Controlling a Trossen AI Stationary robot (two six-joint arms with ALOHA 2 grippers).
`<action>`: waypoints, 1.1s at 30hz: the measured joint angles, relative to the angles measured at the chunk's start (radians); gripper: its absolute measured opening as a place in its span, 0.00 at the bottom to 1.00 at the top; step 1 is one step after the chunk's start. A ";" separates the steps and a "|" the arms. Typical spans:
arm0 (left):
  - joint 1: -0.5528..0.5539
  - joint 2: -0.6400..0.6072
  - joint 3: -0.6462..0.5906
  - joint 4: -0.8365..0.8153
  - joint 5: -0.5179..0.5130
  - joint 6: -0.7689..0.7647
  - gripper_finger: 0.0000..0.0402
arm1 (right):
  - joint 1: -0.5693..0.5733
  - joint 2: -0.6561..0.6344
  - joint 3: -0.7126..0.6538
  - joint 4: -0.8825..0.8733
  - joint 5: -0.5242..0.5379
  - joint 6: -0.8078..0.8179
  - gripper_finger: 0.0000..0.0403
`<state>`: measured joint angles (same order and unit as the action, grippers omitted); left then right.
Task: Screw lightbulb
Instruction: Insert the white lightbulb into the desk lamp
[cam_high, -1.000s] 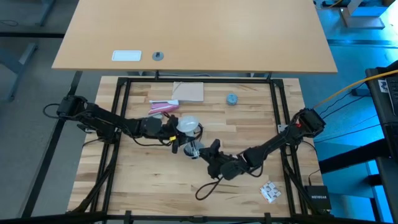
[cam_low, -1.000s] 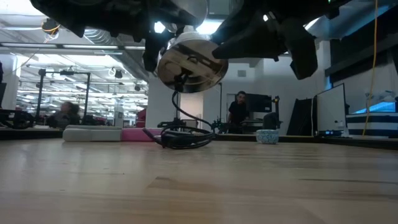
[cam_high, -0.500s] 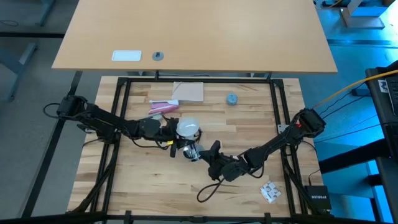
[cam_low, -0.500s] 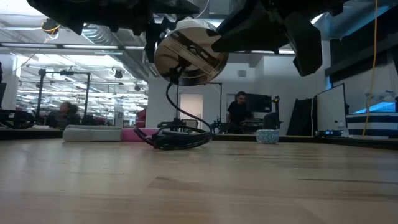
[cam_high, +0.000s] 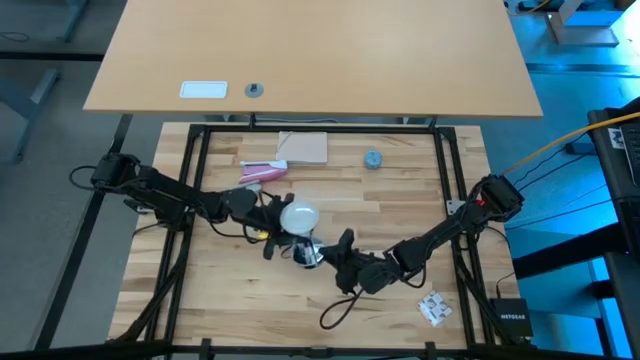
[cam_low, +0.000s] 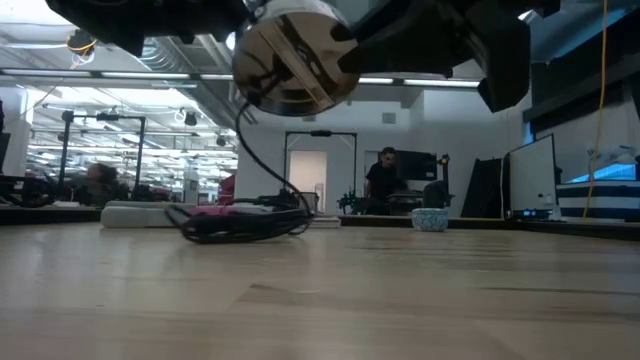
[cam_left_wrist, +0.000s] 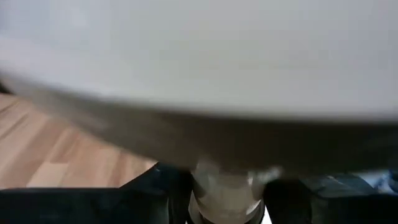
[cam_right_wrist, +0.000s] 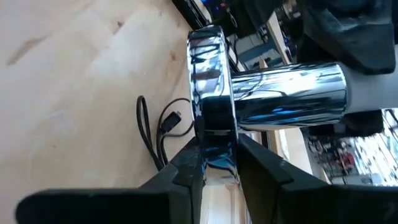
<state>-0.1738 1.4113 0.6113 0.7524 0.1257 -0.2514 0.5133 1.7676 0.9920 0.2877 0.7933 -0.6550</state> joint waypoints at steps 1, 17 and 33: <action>0.000 0.000 0.000 -0.001 0.018 0.009 0.38 | 0.000 0.000 0.000 0.001 -0.011 -0.011 0.21; -0.001 0.000 0.001 0.051 0.347 0.213 0.38 | 0.000 0.002 -0.001 0.146 -0.141 -0.176 0.23; -0.004 0.002 0.000 0.154 0.477 0.329 0.38 | -0.008 0.002 -0.001 0.236 -0.151 -0.266 0.23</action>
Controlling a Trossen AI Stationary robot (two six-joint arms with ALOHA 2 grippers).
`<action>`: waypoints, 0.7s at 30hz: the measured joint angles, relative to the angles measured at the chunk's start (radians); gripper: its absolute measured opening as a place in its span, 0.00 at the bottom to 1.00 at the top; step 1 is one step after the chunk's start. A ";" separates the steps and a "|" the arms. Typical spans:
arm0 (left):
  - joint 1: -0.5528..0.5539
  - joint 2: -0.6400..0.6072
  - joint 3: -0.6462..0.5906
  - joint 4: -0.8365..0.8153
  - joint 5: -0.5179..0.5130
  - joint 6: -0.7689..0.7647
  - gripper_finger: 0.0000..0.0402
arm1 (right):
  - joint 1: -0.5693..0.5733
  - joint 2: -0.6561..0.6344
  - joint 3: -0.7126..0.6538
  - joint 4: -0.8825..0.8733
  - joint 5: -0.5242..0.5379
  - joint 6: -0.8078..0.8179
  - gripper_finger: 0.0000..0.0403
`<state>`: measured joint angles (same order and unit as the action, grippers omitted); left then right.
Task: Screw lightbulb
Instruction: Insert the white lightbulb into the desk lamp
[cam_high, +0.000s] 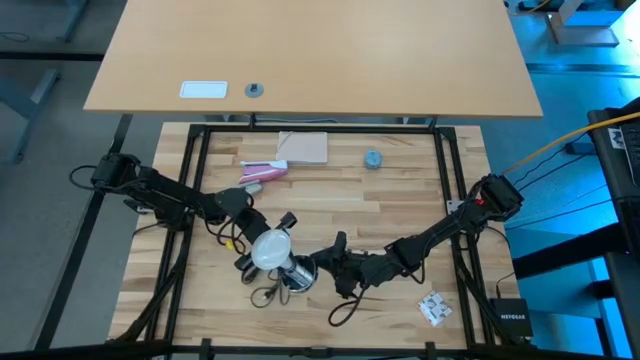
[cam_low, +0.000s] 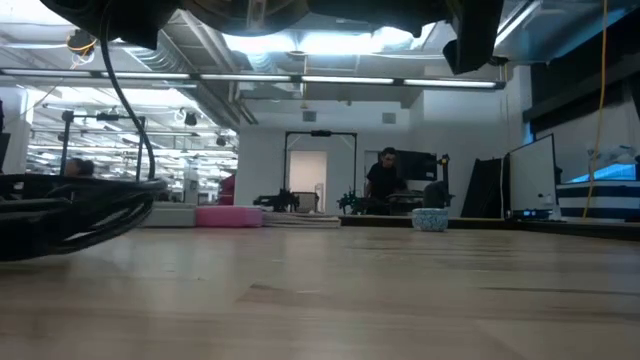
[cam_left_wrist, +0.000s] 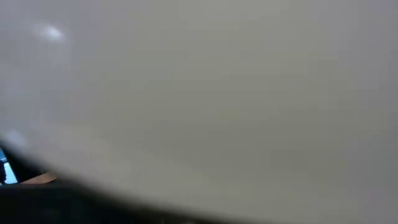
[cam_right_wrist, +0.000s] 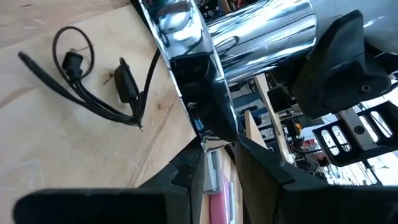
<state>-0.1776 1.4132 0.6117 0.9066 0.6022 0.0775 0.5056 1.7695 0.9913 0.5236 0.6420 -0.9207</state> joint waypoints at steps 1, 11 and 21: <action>0.000 0.000 0.000 0.000 0.000 0.000 0.38 | 0.000 0.000 0.000 0.000 -0.001 0.000 0.23; 0.001 0.000 0.000 -0.008 -0.019 -0.006 0.38 | 0.001 -0.001 0.000 -0.002 -0.002 0.005 0.31; 0.002 0.000 -0.001 -0.008 -0.057 -0.018 0.38 | 0.002 -0.002 0.000 0.000 0.011 0.018 0.48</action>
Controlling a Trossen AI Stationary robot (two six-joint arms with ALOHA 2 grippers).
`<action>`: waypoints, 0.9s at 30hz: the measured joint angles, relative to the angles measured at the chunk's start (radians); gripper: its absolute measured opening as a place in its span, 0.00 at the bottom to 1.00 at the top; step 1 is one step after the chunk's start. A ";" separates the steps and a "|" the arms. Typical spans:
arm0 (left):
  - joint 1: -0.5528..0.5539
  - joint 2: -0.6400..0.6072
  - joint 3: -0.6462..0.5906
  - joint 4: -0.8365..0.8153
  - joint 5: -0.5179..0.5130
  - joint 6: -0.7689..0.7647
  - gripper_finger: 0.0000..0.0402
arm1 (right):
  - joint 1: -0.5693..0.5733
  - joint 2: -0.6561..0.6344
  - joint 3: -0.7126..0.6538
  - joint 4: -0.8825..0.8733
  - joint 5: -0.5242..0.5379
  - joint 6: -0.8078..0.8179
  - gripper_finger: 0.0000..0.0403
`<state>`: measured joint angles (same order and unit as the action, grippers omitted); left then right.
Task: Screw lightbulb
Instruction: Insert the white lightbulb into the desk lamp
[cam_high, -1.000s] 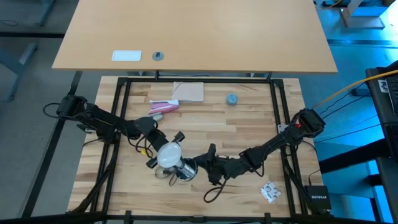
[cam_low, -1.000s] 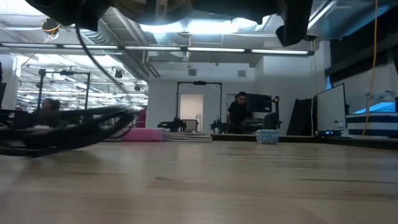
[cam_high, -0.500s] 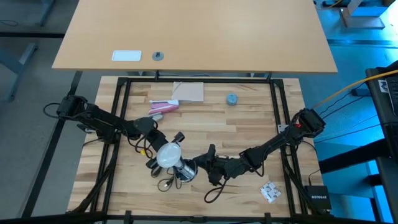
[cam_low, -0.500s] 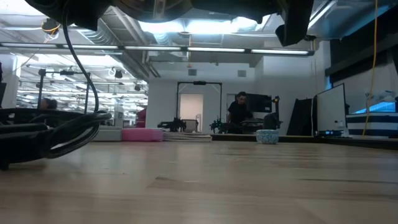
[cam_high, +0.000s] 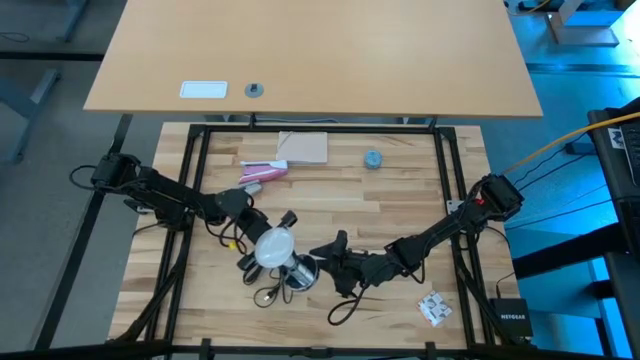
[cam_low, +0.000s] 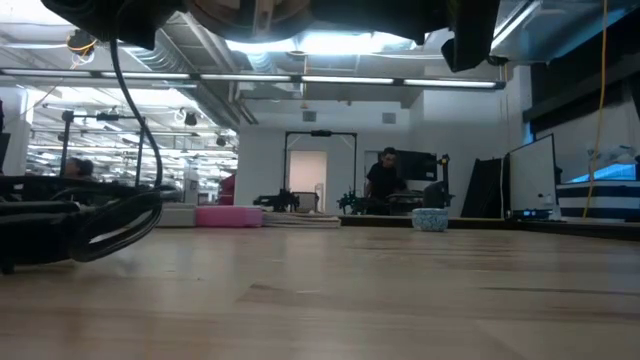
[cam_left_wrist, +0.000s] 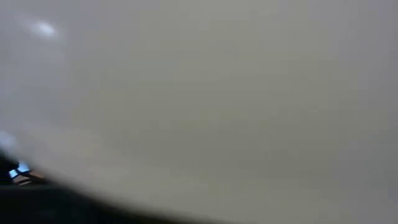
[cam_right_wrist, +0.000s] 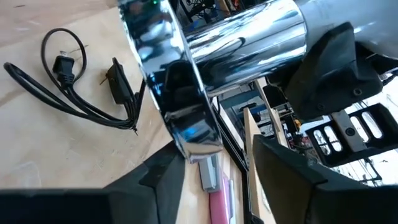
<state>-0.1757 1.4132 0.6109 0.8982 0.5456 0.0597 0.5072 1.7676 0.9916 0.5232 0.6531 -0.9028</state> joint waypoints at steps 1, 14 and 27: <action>0.000 0.000 0.000 0.000 -0.011 0.000 0.38 | 0.002 0.000 0.000 0.000 0.009 0.000 0.49; 0.079 0.000 0.000 -0.008 -0.137 -0.154 0.38 | 0.035 0.000 0.000 -0.009 0.192 -0.107 0.52; 0.172 0.000 0.000 -0.052 -0.248 -0.320 0.38 | 0.082 0.000 0.000 -0.036 0.325 -0.204 0.52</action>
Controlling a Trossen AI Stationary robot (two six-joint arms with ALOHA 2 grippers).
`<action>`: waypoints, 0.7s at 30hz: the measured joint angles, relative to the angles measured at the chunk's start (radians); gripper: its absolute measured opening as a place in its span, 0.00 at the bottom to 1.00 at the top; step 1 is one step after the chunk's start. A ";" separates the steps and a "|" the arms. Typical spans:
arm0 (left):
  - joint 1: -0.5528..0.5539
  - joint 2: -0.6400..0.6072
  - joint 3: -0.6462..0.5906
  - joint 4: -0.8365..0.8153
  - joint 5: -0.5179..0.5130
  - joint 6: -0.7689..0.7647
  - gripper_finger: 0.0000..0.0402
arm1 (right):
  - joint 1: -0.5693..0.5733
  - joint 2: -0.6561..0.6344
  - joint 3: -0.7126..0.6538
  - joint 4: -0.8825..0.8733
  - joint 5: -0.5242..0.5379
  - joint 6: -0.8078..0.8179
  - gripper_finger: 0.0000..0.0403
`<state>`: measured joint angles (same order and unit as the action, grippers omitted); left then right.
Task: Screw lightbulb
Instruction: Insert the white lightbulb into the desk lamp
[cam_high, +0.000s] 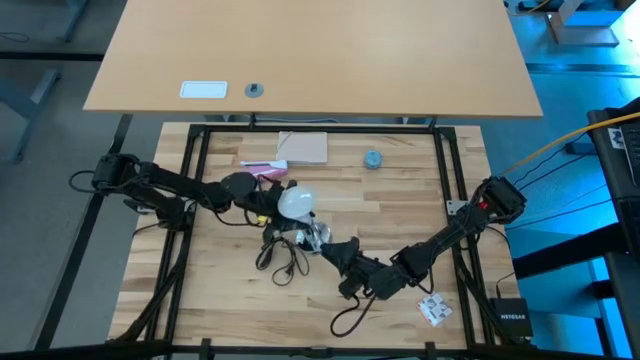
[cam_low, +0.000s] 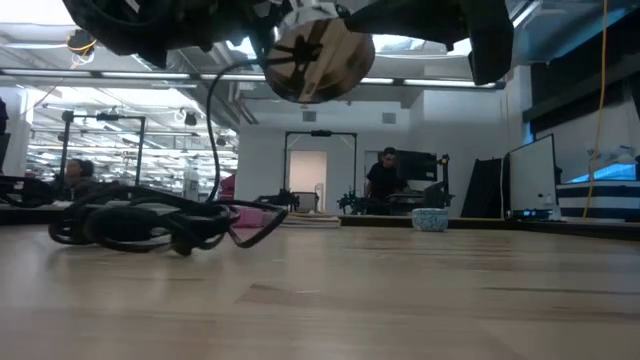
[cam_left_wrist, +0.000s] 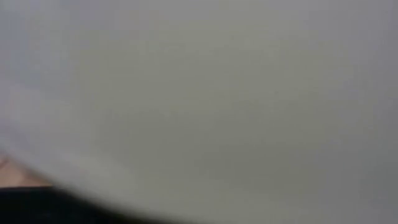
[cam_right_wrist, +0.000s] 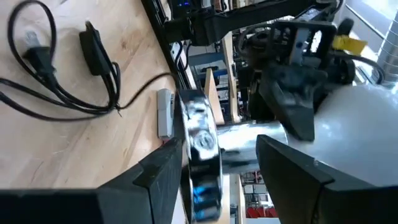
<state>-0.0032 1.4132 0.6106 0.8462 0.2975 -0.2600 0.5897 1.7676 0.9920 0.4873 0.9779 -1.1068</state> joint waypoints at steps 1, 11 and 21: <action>0.004 0.000 0.000 -0.001 -0.007 -0.016 0.38 | 0.000 0.000 0.000 -0.002 -0.001 0.000 0.52; 0.014 0.000 0.000 0.001 -0.012 -0.082 0.38 | -0.015 0.000 0.000 -0.019 -0.071 0.039 0.52; -0.018 0.000 0.000 0.001 -0.012 -0.068 0.38 | -0.098 0.000 0.000 -0.018 -0.237 0.143 0.52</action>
<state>-0.0208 1.4132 0.6106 0.8474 0.2852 -0.3275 0.4920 1.7676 0.9920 0.4689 0.7411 -0.9636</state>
